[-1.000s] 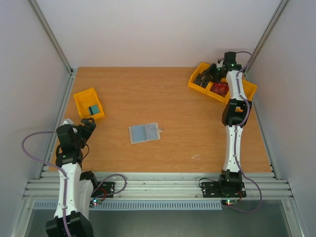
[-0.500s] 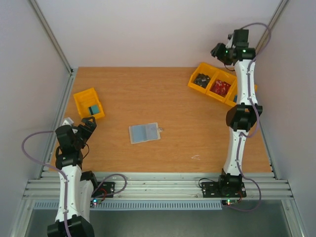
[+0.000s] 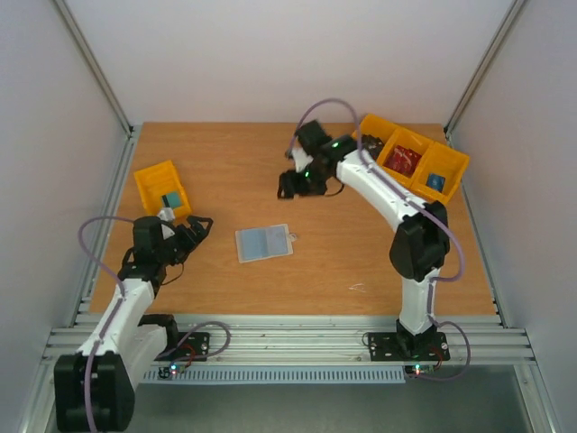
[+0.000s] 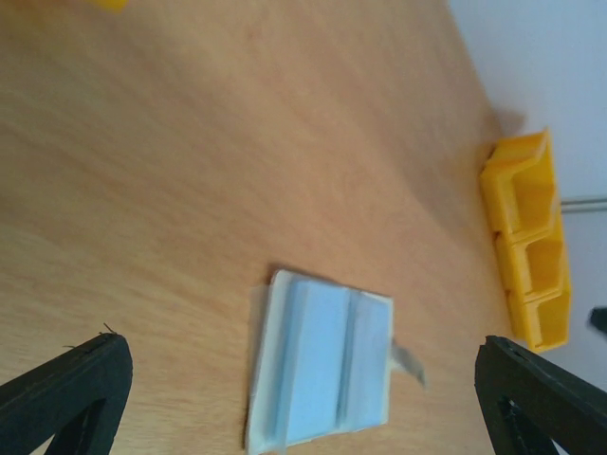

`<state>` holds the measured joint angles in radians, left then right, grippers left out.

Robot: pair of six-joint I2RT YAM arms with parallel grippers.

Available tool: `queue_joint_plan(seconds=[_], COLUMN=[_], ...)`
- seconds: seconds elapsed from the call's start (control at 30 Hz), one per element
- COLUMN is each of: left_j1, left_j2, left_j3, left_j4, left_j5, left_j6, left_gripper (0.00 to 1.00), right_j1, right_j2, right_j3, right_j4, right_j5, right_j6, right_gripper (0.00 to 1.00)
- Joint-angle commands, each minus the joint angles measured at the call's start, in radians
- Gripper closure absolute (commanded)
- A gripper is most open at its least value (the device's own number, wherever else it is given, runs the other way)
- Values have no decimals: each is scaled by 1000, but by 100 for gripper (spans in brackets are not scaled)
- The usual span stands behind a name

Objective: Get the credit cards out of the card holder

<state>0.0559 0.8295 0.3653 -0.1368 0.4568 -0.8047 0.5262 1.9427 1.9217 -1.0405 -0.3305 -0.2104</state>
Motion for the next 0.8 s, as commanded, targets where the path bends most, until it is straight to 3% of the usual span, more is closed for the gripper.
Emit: queue_joint_plan(seconds=[0.0, 0.3, 0.47, 0.77], left_j1=[-35, -213, -278, -367], left_j2=[133, 310, 351, 499], left_j3=[-28, -39, -40, 15], left_j4=[98, 225, 226, 277], left_j5=[9, -36, -137, -187], left_j6=[-12, -36, -30, 70], left_gripper=[1, 1, 1, 6], right_j1=[43, 98, 97, 97], right_j2=[-7, 84, 179, 274], right_j3=[-141, -331, -283, -259], right_j4=[20, 162, 158, 151], right_j5=[-47, -146, -134, -143], right_j6=[61, 138, 166, 151], right_gripper=[32, 34, 34, 34])
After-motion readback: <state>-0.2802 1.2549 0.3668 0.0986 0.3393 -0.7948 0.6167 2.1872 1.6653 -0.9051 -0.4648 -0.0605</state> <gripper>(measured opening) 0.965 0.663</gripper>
